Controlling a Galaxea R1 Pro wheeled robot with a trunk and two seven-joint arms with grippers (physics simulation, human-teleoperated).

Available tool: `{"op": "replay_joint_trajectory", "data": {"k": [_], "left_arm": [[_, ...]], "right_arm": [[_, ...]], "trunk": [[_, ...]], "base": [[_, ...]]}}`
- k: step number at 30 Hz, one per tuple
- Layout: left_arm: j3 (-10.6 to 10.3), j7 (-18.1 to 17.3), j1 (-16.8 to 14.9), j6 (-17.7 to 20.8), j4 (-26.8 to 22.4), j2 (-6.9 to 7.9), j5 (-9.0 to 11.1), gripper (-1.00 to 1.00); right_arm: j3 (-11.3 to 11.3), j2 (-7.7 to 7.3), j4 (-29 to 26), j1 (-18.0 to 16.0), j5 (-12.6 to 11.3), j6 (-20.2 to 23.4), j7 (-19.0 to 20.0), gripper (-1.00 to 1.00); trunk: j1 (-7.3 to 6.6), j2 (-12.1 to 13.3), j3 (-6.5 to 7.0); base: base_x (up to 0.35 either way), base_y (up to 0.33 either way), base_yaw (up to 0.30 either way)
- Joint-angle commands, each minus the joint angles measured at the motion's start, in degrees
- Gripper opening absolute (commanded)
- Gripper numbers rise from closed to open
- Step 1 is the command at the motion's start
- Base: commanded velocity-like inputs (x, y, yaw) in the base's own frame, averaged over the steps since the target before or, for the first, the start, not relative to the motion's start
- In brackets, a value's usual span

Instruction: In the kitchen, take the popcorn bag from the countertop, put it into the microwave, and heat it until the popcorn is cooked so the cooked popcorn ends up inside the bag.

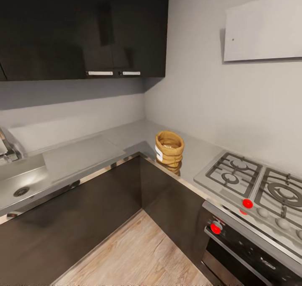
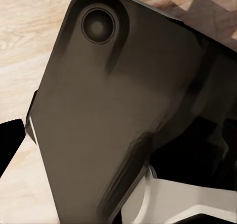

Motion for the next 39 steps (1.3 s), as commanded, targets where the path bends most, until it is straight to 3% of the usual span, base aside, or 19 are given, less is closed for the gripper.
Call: {"op": "replay_joint_trajectory", "data": {"k": [1,39], "left_arm": [[0.03,0.04,0.01,-0.12,-0.07,-0.01,0.22,1.0],[-0.05,0.04,0.02,-0.12,-0.05,0.07,0.25,1.0]], "right_arm": [[-0.47,-0.03,0.19,-0.05,0.52,-0.15,0.06,1.0],[-0.49,-0.03,0.15,-0.05,0.72,0.03,0.12,1.0]], "trunk": [[0.0,-0.04,-0.15],[0.0,-0.04,-3.66]], "base": [[0.0,0.0,0.0],[0.0,0.0,0.0]]}}
